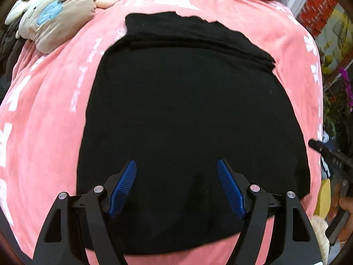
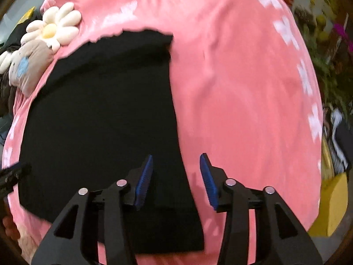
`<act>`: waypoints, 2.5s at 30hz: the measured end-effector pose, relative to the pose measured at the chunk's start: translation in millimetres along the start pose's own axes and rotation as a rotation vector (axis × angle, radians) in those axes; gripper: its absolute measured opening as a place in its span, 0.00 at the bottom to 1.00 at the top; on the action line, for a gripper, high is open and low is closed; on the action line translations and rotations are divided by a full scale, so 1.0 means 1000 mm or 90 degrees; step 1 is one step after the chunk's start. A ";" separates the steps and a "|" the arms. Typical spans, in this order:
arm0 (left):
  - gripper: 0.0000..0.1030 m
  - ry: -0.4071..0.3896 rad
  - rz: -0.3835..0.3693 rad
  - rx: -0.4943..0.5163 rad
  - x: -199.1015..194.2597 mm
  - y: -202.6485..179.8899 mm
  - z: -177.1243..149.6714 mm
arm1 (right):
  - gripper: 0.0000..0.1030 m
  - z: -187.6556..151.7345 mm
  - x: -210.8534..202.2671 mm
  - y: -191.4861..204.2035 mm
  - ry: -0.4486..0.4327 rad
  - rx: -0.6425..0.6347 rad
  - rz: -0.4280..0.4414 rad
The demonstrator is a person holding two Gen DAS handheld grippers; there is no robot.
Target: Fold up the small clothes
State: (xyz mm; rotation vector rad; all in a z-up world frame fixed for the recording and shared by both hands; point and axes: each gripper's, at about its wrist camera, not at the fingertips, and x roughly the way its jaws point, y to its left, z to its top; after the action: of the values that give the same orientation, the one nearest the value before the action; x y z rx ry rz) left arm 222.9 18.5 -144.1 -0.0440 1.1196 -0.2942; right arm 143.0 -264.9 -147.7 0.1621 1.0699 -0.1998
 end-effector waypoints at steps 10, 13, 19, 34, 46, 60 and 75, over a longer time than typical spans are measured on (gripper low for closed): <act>0.71 0.023 0.029 -0.004 -0.011 -0.018 -0.032 | 0.57 -0.055 0.007 -0.016 0.057 0.051 0.049; 0.71 0.026 0.037 0.000 -0.013 -0.023 -0.039 | 0.59 -0.061 0.009 -0.015 0.056 0.051 0.053; 0.75 0.033 0.048 -0.002 -0.012 -0.026 -0.050 | 0.65 -0.064 0.010 -0.013 0.034 0.049 0.049; 0.75 0.045 0.063 -0.025 0.002 -0.001 -0.056 | 0.68 -0.068 0.012 -0.009 0.004 0.063 0.045; 0.76 0.004 0.030 -0.068 -0.018 0.018 -0.052 | 0.68 -0.058 -0.023 -0.014 -0.060 0.079 0.055; 0.77 0.013 0.000 -0.235 0.001 0.099 -0.045 | 0.75 -0.056 0.019 -0.018 0.057 0.097 0.096; 0.04 0.029 -0.078 -0.124 -0.019 0.064 -0.048 | 0.04 -0.045 -0.020 -0.029 0.043 0.106 0.170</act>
State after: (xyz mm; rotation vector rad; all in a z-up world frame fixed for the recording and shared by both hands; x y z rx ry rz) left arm 186.0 90.6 -159.7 -0.2805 1.1905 -0.2953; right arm 88.6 -281.1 -152.6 0.4612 1.0872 -0.0423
